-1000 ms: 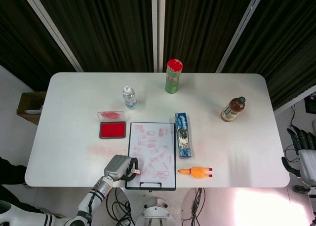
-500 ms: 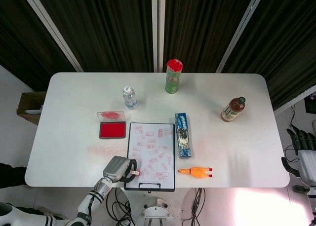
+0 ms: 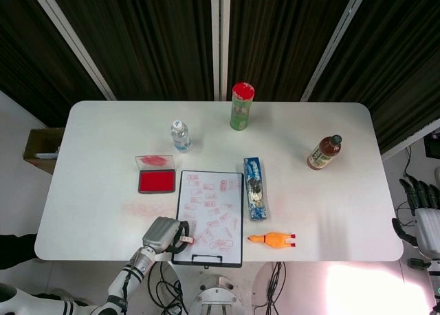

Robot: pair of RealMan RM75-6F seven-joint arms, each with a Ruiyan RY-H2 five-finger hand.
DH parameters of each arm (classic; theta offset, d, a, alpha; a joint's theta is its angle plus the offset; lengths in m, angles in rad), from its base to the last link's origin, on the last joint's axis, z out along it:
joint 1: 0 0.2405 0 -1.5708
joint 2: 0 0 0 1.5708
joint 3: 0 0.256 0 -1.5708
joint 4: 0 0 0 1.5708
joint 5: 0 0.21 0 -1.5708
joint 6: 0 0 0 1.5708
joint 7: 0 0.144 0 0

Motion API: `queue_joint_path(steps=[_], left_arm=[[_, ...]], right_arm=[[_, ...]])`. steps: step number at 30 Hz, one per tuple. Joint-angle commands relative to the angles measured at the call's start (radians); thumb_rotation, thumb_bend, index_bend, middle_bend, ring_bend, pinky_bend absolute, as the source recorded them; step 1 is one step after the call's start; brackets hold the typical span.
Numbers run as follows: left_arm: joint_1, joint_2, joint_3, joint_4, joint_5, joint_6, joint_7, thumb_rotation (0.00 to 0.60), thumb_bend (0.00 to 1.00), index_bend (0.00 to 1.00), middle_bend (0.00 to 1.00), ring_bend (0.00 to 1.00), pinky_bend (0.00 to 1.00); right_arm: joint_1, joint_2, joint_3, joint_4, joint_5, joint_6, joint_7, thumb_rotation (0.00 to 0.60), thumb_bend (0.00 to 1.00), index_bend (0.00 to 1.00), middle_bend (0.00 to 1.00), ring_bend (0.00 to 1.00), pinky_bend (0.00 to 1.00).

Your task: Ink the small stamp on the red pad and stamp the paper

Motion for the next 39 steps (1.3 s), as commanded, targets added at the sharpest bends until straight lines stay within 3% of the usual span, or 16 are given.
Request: queue_joint_path(steps=[1, 10, 14, 19, 28, 39], left_arm=[[0.0, 0.012, -0.011, -0.026, -0.01, -0.005, -0.012, 0.6, 0.43, 0.72, 0.71, 1.0, 1.0], [-0.014, 0.168, -0.1, -0.234, -0.06, -0.03, -0.117, 0.6, 0.43, 0.72, 0.71, 1.0, 1.0], [-0.007, 0.225, -0.123, -0.247, -0.043, -0.014, -0.162, 0.6, 0.43, 0.72, 0.71, 1.0, 1.0], [0.015, 0.237, -0.124, -0.134, -0.018, 0.008, -0.223, 0.6, 0.43, 0.72, 0.71, 1.0, 1.0], [0.053, 0.176, -0.112, 0.132, 0.059, -0.01, -0.401, 0.6, 0.43, 0.7, 0.7, 1.0, 1.0], [0.074, 0.119, -0.104, 0.301, 0.153, -0.016, -0.53, 0.6, 0.42, 0.68, 0.68, 1.0, 1.0]], right_arm=[[-0.001, 0.0, 0.0, 0.001, 0.0, 0.001, 0.004, 0.6, 0.27, 0.0, 0.0, 0.0, 0.0], [0.0, 0.006, 0.003, -0.001, 0.002, -0.001, 0.017, 0.6, 0.28, 0.0, 0.0, 0.0, 0.0], [0.0, 0.005, 0.002, -0.002, -0.001, -0.002, 0.016, 0.6, 0.28, 0.0, 0.0, 0.0, 0.0], [-0.001, 0.006, 0.0, -0.004, -0.005, 0.0, 0.011, 0.6, 0.27, 0.0, 0.0, 0.0, 0.0], [-0.002, 0.006, -0.003, -0.017, -0.012, 0.005, -0.007, 0.6, 0.27, 0.0, 0.0, 0.0, 0.0], [-0.008, 0.013, -0.003, -0.033, -0.011, 0.015, -0.021, 0.6, 0.28, 0.0, 0.0, 0.0, 0.0]])
